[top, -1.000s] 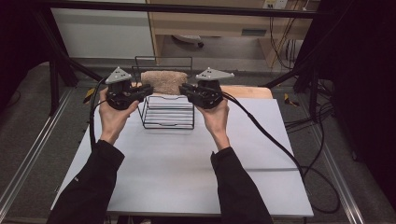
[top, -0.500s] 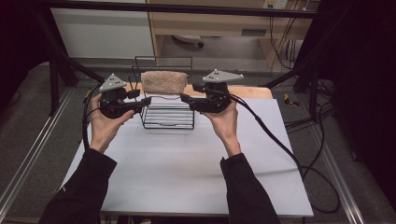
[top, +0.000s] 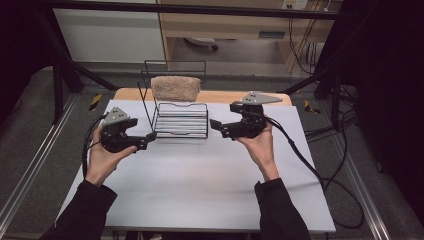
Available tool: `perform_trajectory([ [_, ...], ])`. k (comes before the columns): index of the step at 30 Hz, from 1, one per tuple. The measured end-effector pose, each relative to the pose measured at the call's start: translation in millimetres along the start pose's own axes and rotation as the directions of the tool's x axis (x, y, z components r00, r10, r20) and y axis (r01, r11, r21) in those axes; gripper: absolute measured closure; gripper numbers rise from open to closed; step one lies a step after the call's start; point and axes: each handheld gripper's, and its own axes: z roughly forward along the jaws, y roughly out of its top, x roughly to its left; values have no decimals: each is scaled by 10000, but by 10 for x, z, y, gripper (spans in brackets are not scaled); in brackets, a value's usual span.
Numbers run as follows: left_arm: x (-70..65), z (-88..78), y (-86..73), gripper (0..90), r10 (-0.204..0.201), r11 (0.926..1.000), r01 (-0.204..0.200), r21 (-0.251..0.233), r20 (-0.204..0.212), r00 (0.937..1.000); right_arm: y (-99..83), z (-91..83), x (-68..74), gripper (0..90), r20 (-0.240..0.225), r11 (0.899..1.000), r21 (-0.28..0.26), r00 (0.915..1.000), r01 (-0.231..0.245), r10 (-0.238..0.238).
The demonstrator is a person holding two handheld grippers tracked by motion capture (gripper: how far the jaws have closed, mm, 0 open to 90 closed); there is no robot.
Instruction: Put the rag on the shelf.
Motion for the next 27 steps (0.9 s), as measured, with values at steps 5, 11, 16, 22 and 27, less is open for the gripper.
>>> perform_trajectory([
  [5, 1, 22, -222, 71, -248, 9995, 246, 211, 81, 9997, -202, -142, -134, 20, 45, 9995, 109, 9996, -281, 280],
  [11, 9, 14, -478, 53, -382, 9992, 380, 159, 120, 9992, -539, -298, -265, 8, -16, 9981, 369, 9988, -493, 494],
  [16, 9, 32, -674, 54, -428, 9985, 421, 337, 201, 9989, -817, -377, -333, 6, 49, 9940, 825, 9974, -720, 718],
  [22, -7, 21, -871, 60, -308, 9983, 297, 509, 230, 9993, -1109, -461, -370, 5, 10, 9885, 1274, 9966, -817, 823],
  [27, 14, -13, -1030, 67, -501, 9975, 482, 522, 364, 9981, -1322, -555, -401, 4, 41, 9870, 1323, 9958, -908, 910],
])
